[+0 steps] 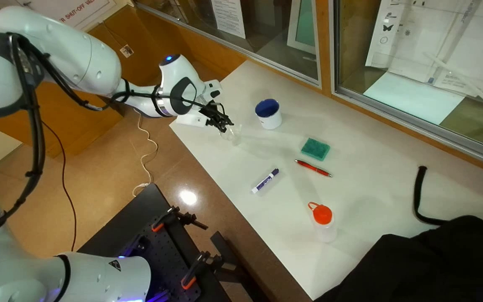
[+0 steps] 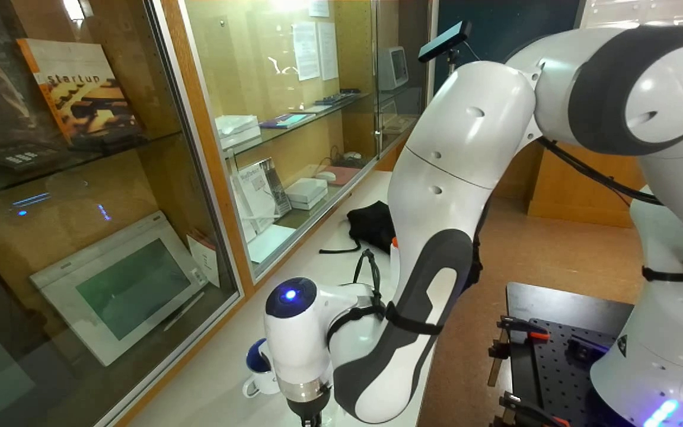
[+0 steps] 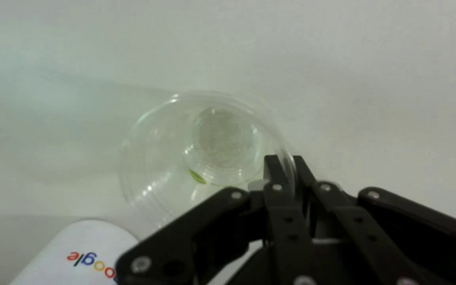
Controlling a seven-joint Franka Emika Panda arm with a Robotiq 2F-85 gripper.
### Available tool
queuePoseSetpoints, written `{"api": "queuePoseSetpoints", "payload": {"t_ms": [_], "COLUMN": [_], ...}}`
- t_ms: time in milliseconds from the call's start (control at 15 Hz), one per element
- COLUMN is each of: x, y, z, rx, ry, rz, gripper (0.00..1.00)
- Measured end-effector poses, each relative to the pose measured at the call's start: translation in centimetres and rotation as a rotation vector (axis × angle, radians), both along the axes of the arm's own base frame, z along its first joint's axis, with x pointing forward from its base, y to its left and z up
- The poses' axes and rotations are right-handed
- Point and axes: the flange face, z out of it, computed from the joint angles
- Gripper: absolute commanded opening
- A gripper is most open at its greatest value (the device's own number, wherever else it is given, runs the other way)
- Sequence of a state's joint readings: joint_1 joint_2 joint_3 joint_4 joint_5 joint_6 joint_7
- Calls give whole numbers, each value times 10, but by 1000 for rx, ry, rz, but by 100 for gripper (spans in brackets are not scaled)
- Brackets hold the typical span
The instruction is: Turn the plastic cup on its side
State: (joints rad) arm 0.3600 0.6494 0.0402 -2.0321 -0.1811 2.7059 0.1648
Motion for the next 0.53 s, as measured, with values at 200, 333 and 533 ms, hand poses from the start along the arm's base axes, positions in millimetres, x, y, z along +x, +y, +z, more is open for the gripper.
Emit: {"api": "queuePoseSetpoints", "payload": {"t_ms": [200,333,533], "x": [3,0,-13], "y": [7,18,23], "z": [13,25,45], "rx": [31,118,279], "ry": [-30,-75,-166], "rz": [1,-6,-12], "gripper": [1,1,1]}}
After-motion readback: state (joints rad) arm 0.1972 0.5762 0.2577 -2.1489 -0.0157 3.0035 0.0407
